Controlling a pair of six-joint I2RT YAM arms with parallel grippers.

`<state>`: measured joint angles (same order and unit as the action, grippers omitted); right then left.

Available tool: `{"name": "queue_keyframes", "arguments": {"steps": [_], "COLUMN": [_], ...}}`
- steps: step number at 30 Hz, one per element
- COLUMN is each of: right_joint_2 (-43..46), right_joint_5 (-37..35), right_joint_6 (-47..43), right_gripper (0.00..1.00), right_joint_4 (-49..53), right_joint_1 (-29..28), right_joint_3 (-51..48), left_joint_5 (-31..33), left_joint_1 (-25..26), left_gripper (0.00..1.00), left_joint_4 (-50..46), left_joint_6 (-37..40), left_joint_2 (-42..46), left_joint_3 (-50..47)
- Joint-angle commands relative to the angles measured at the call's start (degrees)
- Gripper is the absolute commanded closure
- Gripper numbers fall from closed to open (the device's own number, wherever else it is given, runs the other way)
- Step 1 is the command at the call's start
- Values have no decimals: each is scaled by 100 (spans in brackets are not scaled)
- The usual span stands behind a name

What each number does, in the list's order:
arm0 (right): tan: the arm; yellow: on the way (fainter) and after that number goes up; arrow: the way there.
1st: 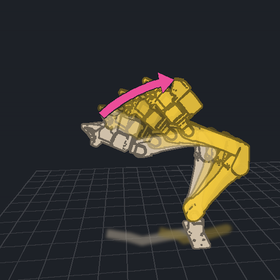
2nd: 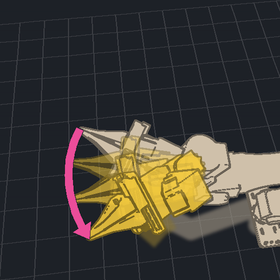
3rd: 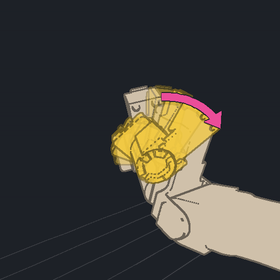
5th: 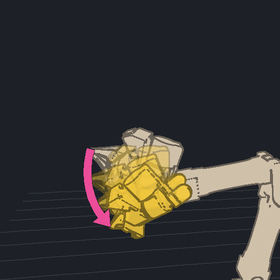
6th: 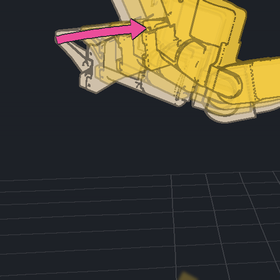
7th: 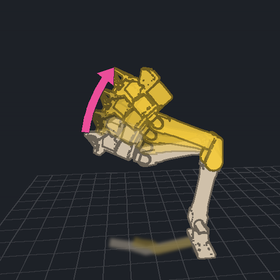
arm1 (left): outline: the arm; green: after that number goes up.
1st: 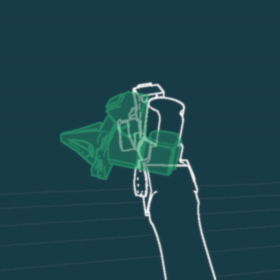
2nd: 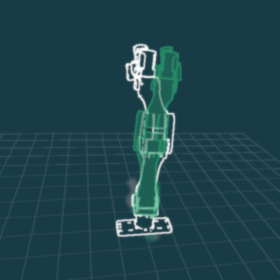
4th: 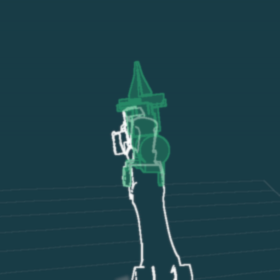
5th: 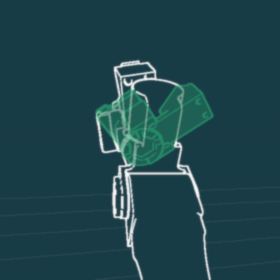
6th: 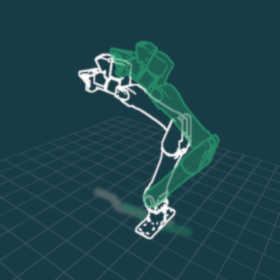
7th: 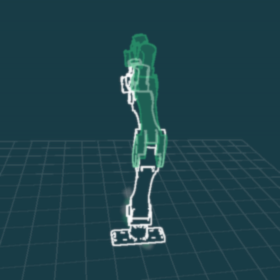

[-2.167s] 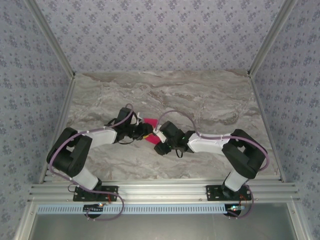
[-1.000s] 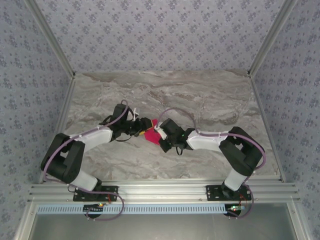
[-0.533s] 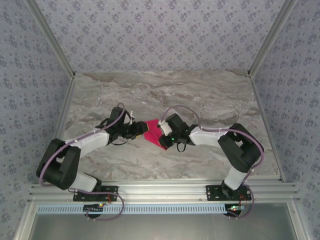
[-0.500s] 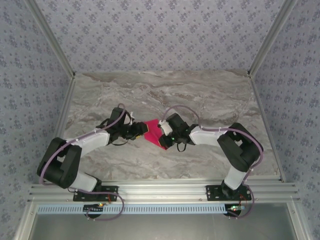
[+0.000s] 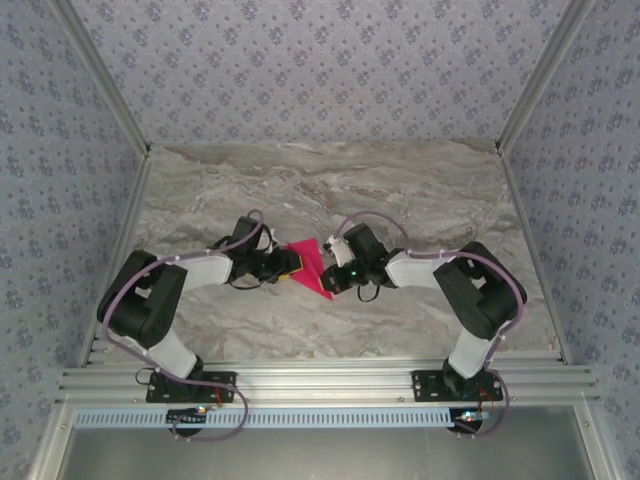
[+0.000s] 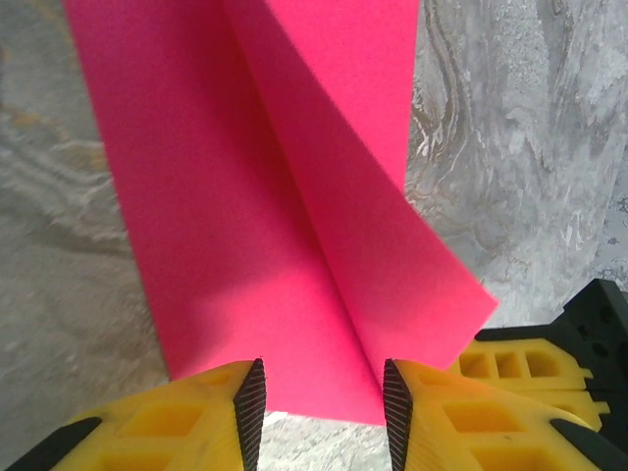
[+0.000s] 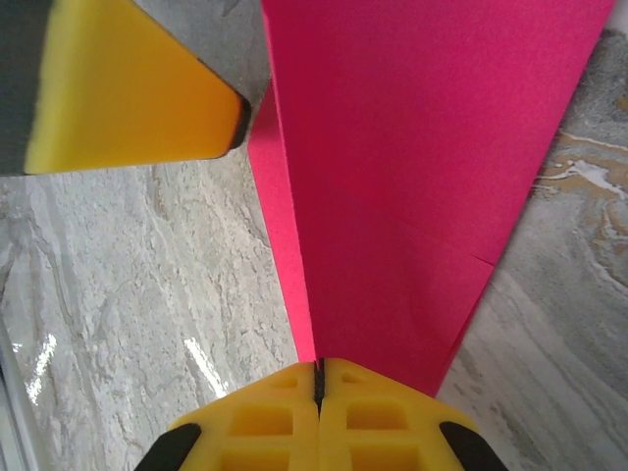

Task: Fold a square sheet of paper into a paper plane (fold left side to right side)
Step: Fourth fold the wing at the center of the table.

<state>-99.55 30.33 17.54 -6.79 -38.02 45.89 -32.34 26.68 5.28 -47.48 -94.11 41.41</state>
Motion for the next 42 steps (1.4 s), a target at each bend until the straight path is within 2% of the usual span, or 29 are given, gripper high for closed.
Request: {"name": "queue_keyframes", "arguments": {"steps": [1, 18, 26, 34, 42], "right_joint_2": [-150, -406, -423, -344, -154], "right_joint_5": [276, 723, 749, 791, 815], "right_joint_6": [156, 607, 681, 726, 760], "right_gripper": [100, 100, 100, 89, 70], "right_joint_4": [-139, -577, -622, -568, -493], "right_joint_1": [66, 302, 357, 389, 543], "right_joint_3": [-63, -168, -168, -87, 14], "left_joint_5": [-150, -142, 124, 240, 287], "left_joint_1": [55, 136, 136, 137, 145], "left_gripper": [61, 61, 58, 58, 58], "left_joint_4": [251, 285, -115, -236, -299], "left_joint_6": [-16, -19, 116, 131, 130], "left_joint_2": [-170, -684, -810, -915, -899], "left_joint_3": [243, 526, 640, 671, 667]}}
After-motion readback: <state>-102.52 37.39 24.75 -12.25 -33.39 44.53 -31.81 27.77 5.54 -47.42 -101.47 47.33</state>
